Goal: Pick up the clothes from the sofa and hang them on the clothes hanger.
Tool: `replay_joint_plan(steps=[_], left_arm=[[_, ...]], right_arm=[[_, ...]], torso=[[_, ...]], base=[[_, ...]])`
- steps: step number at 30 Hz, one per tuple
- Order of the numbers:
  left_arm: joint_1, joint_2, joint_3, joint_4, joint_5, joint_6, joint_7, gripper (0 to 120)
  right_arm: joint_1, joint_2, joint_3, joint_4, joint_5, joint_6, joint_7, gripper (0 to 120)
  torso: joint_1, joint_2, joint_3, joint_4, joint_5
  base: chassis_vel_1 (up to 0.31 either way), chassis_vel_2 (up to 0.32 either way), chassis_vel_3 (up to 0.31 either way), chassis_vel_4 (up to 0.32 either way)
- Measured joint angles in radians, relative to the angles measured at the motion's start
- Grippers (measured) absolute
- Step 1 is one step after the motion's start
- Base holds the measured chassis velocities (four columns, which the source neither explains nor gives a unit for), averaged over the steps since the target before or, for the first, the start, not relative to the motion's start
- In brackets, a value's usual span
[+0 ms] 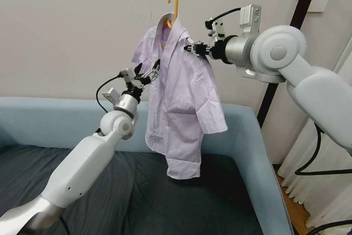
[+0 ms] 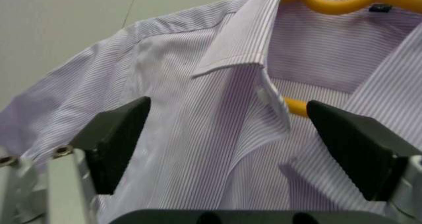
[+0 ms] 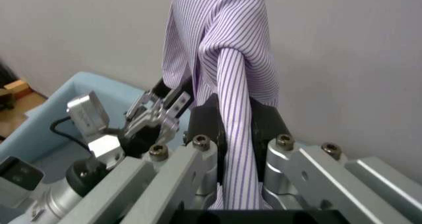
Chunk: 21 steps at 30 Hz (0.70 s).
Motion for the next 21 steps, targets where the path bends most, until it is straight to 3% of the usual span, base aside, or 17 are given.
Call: replay_joint_plan(steps=[1, 5, 10, 14, 19, 21], left_arm=[[0.000, 0.000, 0.000, 0.000, 0.000, 0.000, 0.000, 88], [-0.012, -0.028, 0.009, 0.018, 0.005, -0.010, -0.001, 69], [-0.006, -0.035, 0.010, 0.024, 0.026, -0.026, 0.000, 57], [-0.003, -0.037, 0.009, 0.015, 0.035, -0.036, -0.002, 37], [-0.007, -0.036, 0.009, 0.015, 0.046, -0.039, -0.009, 26], [-0.028, -0.037, 0.015, 0.036, 0.077, -0.043, -0.019, 14]], right_arm=[[0.000, 0.000, 0.000, 0.000, 0.000, 0.000, 0.000, 7], [-0.001, -0.003, -0.001, -0.004, -0.004, 0.000, 0.009, 7], [-0.003, -0.007, -0.001, -0.003, -0.006, 0.000, 0.013, 7], [-0.003, -0.006, -0.001, -0.003, -0.007, -0.001, 0.026, 7], [-0.003, -0.005, -0.001, -0.001, -0.003, -0.002, 0.031, 7], [-0.006, -0.006, -0.001, 0.005, 0.001, -0.004, 0.032, 7]], torso=[[0.000, 0.000, 0.000, 0.0000, 0.0000], [0.000, 0.000, 0.000, 0.0002, 0.0000], [0.000, 0.000, 0.000, 0.0003, -0.0003], [0.000, 0.000, 0.000, 0.0003, -0.0002], [0.000, 0.000, 0.000, 0.0003, -0.0003], [0.000, 0.000, 0.000, 0.0003, -0.0002]], base=[[0.000, 0.000, 0.000, 0.000], [0.000, 0.000, 0.000, 0.000], [0.000, 0.000, 0.000, 0.000], [0.000, 0.000, 0.000, 0.000], [0.000, 0.000, 0.000, 0.000], [0.000, 0.000, 0.000, 0.000]])
